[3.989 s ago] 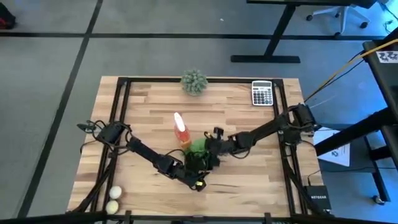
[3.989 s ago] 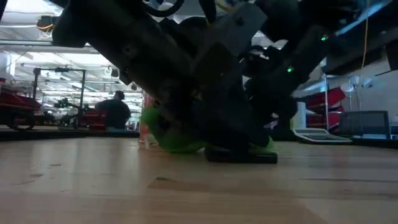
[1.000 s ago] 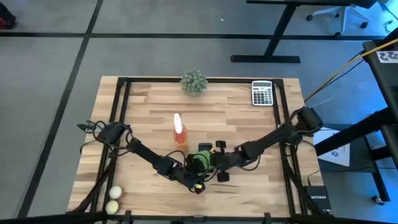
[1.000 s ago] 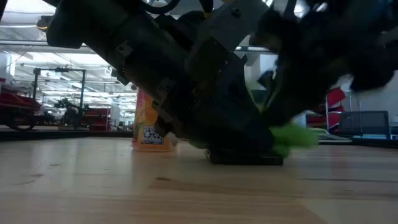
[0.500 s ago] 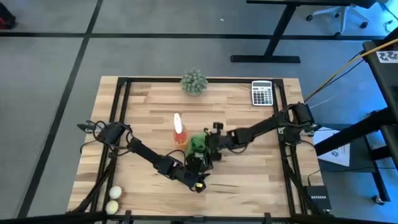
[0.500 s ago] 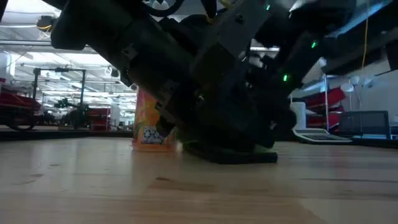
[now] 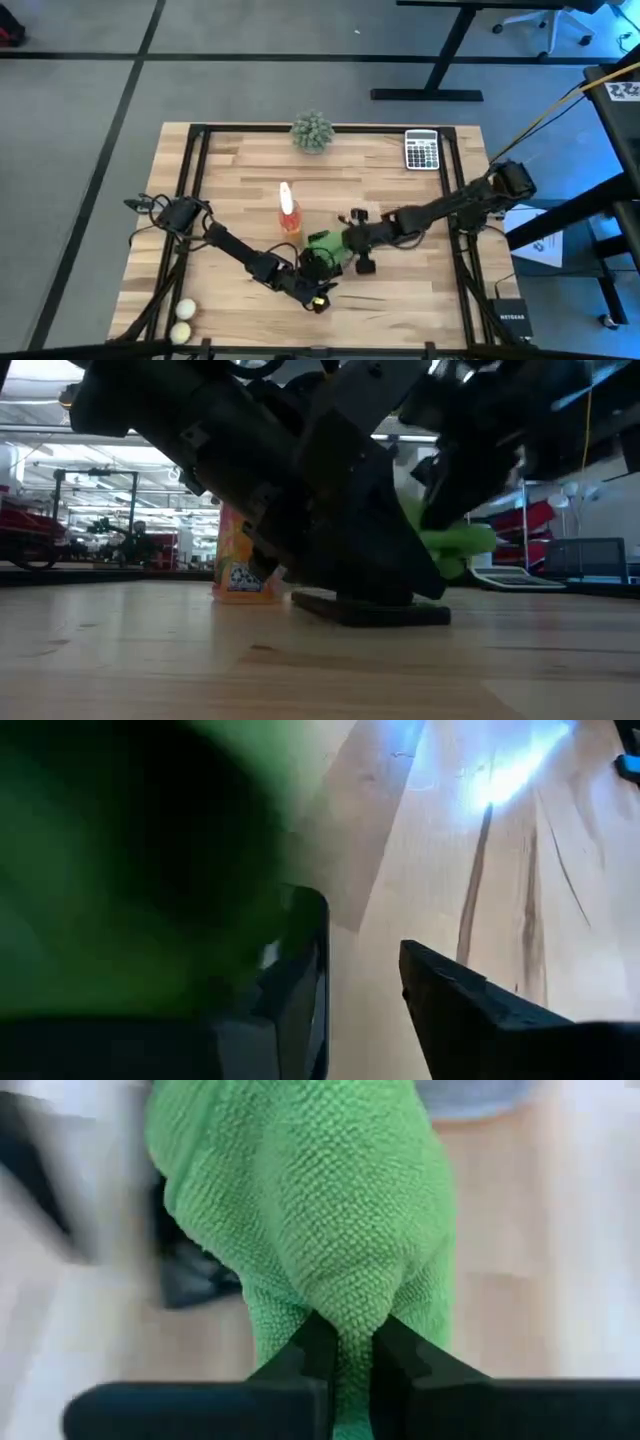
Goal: Apply microfiber cloth
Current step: Wipe the front of the black cellphone using the green microfiber cloth
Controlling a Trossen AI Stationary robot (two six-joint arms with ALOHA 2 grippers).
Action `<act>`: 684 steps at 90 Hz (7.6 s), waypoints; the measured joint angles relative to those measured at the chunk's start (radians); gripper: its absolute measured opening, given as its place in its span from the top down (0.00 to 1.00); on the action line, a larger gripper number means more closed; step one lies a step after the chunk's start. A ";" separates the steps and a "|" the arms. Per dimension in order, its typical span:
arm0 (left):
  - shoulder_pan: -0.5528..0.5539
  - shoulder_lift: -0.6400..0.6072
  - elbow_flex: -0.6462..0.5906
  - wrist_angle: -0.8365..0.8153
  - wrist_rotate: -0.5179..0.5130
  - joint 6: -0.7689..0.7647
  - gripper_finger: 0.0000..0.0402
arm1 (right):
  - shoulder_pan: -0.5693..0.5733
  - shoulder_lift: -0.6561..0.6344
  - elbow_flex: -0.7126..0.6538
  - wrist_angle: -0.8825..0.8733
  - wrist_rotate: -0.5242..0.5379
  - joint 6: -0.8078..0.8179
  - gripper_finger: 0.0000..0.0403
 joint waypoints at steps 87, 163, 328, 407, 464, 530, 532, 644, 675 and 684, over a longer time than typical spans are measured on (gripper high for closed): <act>-0.011 -0.024 0.023 0.023 0.046 0.061 0.67 | -0.166 0.048 0.041 -0.009 0.223 -0.161 0.98; -0.031 -0.005 0.048 -0.086 0.021 -0.026 0.67 | 0.129 0.037 -0.215 0.263 0.161 0.170 0.98; -0.040 -0.137 -0.010 -0.376 0.022 -0.267 0.67 | 0.299 -0.067 -0.223 -0.158 0.336 0.389 0.98; 0.074 -0.135 0.013 -0.378 0.059 -0.115 0.67 | 0.447 0.052 -0.095 -0.004 0.150 0.307 0.98; 0.015 -0.109 -0.001 -0.180 0.130 -0.182 0.67 | 0.234 -0.148 -0.094 -0.310 0.298 0.257 0.98; 0.129 -0.024 0.004 -0.038 0.048 -0.006 0.67 | 0.294 0.047 -0.098 0.131 0.334 0.147 0.98; 0.132 -0.021 0.004 -0.035 0.043 -0.012 0.67 | 0.289 0.056 -0.098 0.129 0.339 0.152 0.98; 0.147 -0.015 0.001 -0.046 0.010 -0.033 0.67 | 0.249 0.158 -0.054 0.269 0.157 0.124 0.98; 0.147 -0.015 0.001 -0.051 0.010 -0.033 0.67 | 0.287 0.115 -0.042 0.219 -0.038 0.097 0.98; 0.147 -0.017 0.001 -0.052 0.010 -0.033 0.67 | 0.287 0.052 -0.013 0.075 0.004 0.090 0.98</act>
